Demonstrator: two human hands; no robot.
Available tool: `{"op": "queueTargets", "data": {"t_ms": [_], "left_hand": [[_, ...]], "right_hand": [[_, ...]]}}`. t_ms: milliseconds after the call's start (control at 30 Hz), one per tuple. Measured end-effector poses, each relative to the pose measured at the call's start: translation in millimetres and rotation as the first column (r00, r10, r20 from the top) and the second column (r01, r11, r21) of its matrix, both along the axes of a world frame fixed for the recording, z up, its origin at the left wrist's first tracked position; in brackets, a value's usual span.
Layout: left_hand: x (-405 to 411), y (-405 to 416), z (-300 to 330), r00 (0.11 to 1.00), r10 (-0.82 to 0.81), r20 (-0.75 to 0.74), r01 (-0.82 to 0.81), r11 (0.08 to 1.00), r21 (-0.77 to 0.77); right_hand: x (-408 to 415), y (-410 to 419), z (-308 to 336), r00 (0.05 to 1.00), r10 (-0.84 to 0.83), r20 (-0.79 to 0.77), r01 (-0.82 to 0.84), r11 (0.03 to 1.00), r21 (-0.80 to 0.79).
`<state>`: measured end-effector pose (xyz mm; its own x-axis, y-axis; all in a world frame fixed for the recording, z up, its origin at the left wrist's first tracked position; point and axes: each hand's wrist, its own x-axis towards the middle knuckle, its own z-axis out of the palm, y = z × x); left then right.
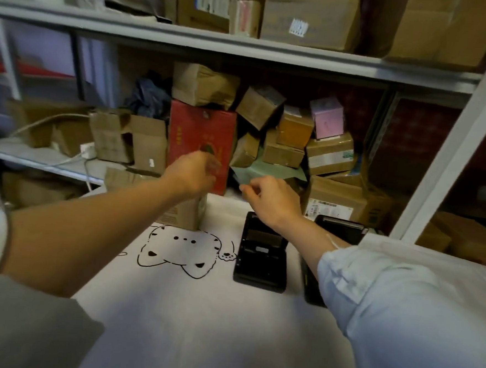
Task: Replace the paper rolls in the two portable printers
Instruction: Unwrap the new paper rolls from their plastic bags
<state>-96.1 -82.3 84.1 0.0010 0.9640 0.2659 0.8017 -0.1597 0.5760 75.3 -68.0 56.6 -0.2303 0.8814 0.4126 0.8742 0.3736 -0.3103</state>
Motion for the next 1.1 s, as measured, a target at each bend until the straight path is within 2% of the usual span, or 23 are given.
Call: {"op": "queueTargets", "data": {"t_ms": [100,167,234,300,367,467,600,667,734,867,967,1101], "left_hand": [[-30,9,15,0.996,0.055,-0.065,-0.054,0.998,0.007],[-43,9,17,0.976,0.014,-0.217,-0.033,0.996,-0.086],[-56,14,7,0.916,-0.037,-0.398,-0.042,0.981,-0.188],[-69,27,-10,0.880,-0.016,-0.475,-0.083,0.979,-0.186],[-77,36,-25,0.882,-0.007,-0.472,-0.097,0.976,-0.196],[-79,44,-41,0.881,-0.047,-0.471,-0.069,0.972,-0.224],[-83,54,-51,0.843,-0.016,-0.537,-0.078,0.985,-0.151],[-82,53,-51,0.813,-0.046,-0.580,-0.067,0.983,-0.173],[-81,48,-47,0.787,-0.066,-0.613,-0.054,0.983,-0.175],[-84,29,-31,0.730,-0.082,-0.679,-0.005,0.992,-0.125],[-83,13,-20,0.699,-0.234,-0.676,0.081,0.965,-0.250],[-80,-6,-17,0.724,-0.421,-0.547,0.209,0.889,-0.407]], "right_hand": [[-30,22,10,0.998,0.055,-0.040,-0.056,0.998,-0.034],[-49,35,8,0.988,0.097,-0.122,-0.108,0.991,-0.083],[-70,46,-3,0.950,0.132,-0.284,-0.189,0.965,-0.184],[-86,54,-15,0.938,0.138,-0.319,-0.210,0.956,-0.205],[-98,58,-23,0.958,0.128,-0.256,-0.182,0.963,-0.198],[-103,65,-32,0.987,0.096,-0.127,-0.129,0.951,-0.280],[-103,70,-43,0.997,0.062,-0.054,-0.077,0.939,-0.336],[-103,69,-44,0.992,0.055,-0.110,-0.091,0.933,-0.350],[-103,66,-41,0.973,0.102,-0.208,-0.177,0.907,-0.383],[-100,40,-22,0.925,0.231,-0.302,-0.350,0.828,-0.437],[-94,18,-7,0.905,0.239,-0.351,-0.408,0.721,-0.561],[-90,9,0,0.895,0.154,-0.419,-0.383,0.747,-0.544]]}}
